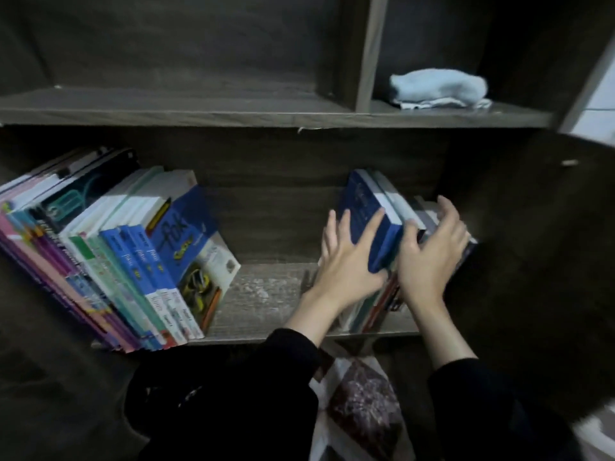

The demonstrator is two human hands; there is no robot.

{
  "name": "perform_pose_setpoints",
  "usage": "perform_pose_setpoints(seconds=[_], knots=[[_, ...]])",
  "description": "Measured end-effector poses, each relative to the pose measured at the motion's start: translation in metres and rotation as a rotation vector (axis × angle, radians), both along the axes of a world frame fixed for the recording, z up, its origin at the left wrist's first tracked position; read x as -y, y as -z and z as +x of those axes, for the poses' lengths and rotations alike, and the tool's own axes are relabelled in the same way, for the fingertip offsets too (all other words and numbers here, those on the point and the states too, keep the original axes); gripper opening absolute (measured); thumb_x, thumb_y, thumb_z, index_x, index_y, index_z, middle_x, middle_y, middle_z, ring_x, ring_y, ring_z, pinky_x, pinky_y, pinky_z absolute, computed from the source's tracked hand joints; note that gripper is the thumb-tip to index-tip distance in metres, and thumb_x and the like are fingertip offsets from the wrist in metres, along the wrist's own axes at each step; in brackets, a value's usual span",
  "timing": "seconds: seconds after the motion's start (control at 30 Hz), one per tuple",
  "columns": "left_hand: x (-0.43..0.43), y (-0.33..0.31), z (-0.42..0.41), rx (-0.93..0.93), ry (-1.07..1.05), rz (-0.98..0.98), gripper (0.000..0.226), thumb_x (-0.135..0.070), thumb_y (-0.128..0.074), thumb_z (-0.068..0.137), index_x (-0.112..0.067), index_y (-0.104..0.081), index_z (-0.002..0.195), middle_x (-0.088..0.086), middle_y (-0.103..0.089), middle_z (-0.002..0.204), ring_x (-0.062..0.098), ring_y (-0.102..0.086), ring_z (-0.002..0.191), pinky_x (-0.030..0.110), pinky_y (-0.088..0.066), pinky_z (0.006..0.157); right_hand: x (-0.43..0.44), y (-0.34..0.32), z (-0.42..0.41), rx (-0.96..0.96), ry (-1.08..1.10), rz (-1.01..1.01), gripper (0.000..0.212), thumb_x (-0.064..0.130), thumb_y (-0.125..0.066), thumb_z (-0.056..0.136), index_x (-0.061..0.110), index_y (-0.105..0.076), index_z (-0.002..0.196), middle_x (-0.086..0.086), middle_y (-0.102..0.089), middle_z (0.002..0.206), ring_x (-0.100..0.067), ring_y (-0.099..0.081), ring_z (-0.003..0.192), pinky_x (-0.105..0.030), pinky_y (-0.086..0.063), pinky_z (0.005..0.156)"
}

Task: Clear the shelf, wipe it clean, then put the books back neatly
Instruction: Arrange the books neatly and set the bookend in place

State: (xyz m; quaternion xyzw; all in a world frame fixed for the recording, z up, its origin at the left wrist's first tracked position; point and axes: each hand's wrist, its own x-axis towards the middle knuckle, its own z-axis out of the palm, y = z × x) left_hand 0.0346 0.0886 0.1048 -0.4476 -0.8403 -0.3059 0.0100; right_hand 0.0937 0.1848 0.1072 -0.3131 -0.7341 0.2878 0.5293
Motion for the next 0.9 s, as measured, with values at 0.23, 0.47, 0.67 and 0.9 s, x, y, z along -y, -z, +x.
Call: perform_pose_setpoints(seconds=[0.23, 0.47, 0.67, 0.9], knots=[[-0.018, -0.005, 0.011, 0.22, 0.077, 0.109, 0.1, -0.023, -0.064, 0.09, -0.057, 0.016, 0.138, 0.013, 0.013, 0.158, 0.038, -0.028, 0.139, 0.04, -0.043, 0.093, -0.012, 0.005, 0.017, 0.181, -0.224, -0.297, 0.05, 0.048, -0.025, 0.101, 0.025, -0.045, 0.141, 0.001, -0.042, 0.148, -0.02, -0.027, 0.139, -0.046, -0.017, 0.116], [-0.028, -0.002, 0.003, 0.101, -0.052, 0.038, 0.084, -0.047, -0.066, 0.084, -0.051, -0.006, 0.143, 0.015, -0.006, 0.159, 0.045, -0.029, 0.136, 0.053, -0.033, 0.104, -0.018, 0.003, 0.018, -0.097, -0.462, -0.566, 0.049, 0.058, -0.027, 0.098, 0.037, -0.07, 0.102, -0.006, -0.069, 0.11, -0.021, -0.062, 0.108, -0.042, -0.046, 0.099], [-0.03, 0.006, 0.006, -0.007, -0.235, 0.147, 0.073, -0.05, -0.065, 0.082, -0.04, -0.021, 0.14, 0.015, -0.025, 0.154, 0.04, -0.057, 0.112, 0.048, -0.045, 0.094, -0.017, 0.004, 0.015, -0.16, -0.593, -0.621, 0.052, 0.045, -0.025, 0.102, 0.021, -0.071, 0.109, 0.014, -0.073, 0.095, 0.0, -0.065, 0.097, -0.018, -0.048, 0.078], [-0.023, 0.012, 0.003, -0.011, -0.19, 0.241, 0.07, -0.034, -0.067, 0.084, -0.041, -0.023, 0.139, 0.015, -0.042, 0.143, 0.028, -0.064, 0.069, 0.043, -0.053, 0.085, -0.012, 0.035, 0.01, 0.132, -0.734, -0.614, 0.049, 0.004, -0.038, 0.098, 0.03, -0.04, 0.14, 0.013, -0.053, 0.129, 0.01, -0.055, 0.106, -0.013, -0.045, 0.092]])
